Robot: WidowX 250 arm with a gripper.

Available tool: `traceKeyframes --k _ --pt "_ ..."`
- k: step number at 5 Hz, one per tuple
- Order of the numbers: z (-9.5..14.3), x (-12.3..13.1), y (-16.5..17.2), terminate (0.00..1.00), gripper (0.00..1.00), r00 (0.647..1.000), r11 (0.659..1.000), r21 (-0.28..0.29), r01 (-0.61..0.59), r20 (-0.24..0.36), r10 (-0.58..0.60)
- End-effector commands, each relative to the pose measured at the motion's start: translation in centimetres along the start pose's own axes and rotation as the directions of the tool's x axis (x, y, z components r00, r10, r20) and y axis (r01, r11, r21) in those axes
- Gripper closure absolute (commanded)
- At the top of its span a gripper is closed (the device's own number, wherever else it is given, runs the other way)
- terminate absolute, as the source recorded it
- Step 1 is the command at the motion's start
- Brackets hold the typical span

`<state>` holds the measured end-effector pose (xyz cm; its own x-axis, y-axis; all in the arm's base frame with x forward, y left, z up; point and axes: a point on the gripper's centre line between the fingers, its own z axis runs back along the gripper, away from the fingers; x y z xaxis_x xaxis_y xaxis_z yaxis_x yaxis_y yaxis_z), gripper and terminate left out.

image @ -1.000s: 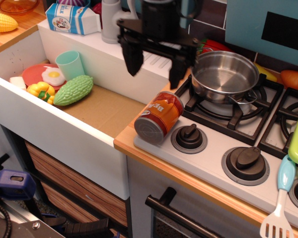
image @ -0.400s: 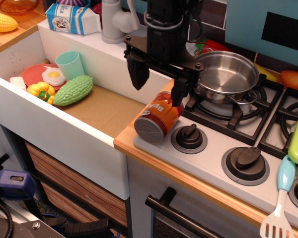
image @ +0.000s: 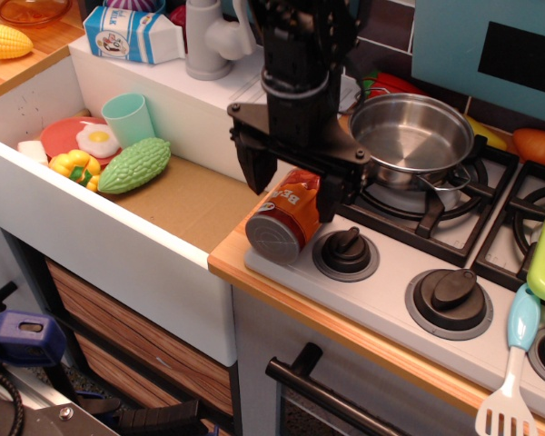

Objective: Put can in pot

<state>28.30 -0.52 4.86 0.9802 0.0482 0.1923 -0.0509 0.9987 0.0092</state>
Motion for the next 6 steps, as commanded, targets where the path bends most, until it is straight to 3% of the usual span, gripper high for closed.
traceKeyframes --k 1,2,3,4,5,6 --pt "-1.9 0.3 0.0 0.00 0.00 1.000 1.000 -0.013 0.002 0.029 -0.002" --pt "-2.7 0.2 0.1 0.00 0.00 0.999 0.999 -0.034 -0.019 0.029 0.020" --pt "-2.8 0.5 0.1 0.00 1.00 1.000 0.999 -0.038 -0.024 0.017 0.024" --pt "-0.5 2.1 0.6 0.00 1.00 1.000 1.000 0.001 0.003 -0.013 -0.003" --pt "4.3 3.2 2.0 0.00 1.00 0.998 0.996 0.077 0.038 -0.043 -0.035" --pt "7.6 5.8 1.2 0.00 1.00 0.998 0.993 0.103 0.061 -0.033 -0.058"
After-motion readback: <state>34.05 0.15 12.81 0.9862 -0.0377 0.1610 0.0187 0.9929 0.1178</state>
